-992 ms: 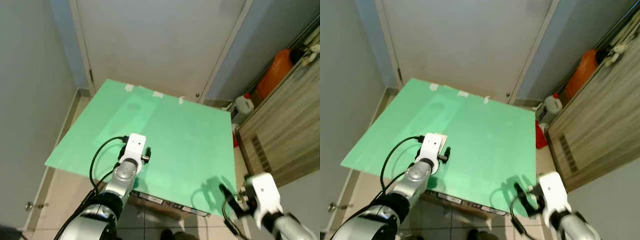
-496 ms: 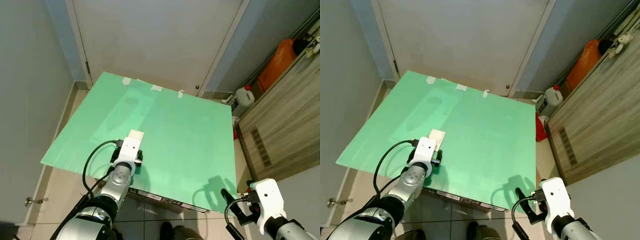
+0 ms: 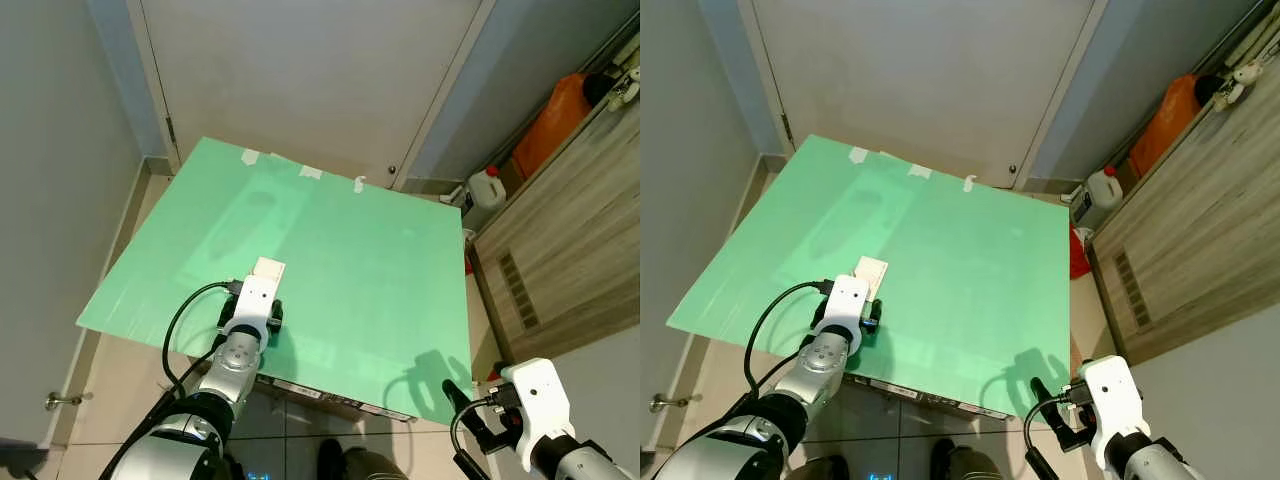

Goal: Hang keys on a hook

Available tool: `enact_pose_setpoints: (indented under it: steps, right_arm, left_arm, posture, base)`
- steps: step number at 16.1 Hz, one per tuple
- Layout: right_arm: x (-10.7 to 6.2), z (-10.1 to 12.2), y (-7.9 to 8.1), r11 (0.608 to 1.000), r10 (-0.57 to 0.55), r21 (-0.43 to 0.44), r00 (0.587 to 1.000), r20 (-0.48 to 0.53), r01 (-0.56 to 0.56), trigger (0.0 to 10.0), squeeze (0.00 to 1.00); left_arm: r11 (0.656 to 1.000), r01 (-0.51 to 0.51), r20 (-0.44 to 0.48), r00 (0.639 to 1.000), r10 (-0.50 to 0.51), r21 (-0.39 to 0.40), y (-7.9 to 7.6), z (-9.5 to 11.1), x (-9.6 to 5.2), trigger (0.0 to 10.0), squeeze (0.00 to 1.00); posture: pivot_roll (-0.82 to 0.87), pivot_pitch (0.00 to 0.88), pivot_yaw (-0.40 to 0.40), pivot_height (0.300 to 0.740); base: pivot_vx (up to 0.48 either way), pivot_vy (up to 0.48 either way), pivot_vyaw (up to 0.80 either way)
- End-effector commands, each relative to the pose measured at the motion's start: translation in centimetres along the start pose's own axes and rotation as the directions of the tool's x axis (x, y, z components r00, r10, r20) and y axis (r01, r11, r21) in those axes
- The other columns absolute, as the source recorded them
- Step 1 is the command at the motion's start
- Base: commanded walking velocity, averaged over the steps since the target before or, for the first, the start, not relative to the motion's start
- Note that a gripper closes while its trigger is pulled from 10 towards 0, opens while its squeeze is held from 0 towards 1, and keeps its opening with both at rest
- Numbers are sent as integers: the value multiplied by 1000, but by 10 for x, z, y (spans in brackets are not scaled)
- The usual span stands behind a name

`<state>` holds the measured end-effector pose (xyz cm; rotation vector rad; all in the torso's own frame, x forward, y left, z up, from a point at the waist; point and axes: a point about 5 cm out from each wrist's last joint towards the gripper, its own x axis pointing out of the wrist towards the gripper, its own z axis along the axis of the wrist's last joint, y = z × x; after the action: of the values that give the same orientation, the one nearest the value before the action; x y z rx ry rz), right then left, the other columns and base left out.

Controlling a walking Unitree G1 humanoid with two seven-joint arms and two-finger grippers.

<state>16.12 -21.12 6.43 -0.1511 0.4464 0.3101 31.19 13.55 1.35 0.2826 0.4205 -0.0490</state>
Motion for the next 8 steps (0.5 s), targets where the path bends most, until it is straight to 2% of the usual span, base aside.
enact_pose_setpoints:
  steps: [1, 2, 3, 8]
  right_arm:
    - [-6, 0, -5, 1000, -19, -3, 1000, -14, 19, 10000, 0]
    - [-7, 0, -5, 1000, -19, -4, 1000, -15, 19, 10000, 0]
    - [-7, 1, -4, 1000, -19, -4, 1000, -16, 18, 10000, 0]
    - [-5, 0, -4, 1000, -16, -3, 1000, -21, 16, 10000, 0]
  left_arm:
    - [999, 22, -151, 988, -27, -33, -5, -32, -9, 7333, 0]
    - [998, 23, -171, 985, -34, -66, -5, -36, -10, 3333, 0]
    - [997, 24, -180, 983, -36, -68, -4, -37, -10, 0, 0]
    - [996, 22, -178, 983, -37, -83, -4, -36, -10, 0, 0]
  posture:
    - [-273, 229, -152, 740]
    - [-275, 232, -152, 740]
    - [-274, 232, -153, 740]
    - [-263, 228, -149, 740]
  base:
    - [0, 0, 0]
    - [0, 0, 0]
    - [0, 0, 0]
    - [0, 0, 0]
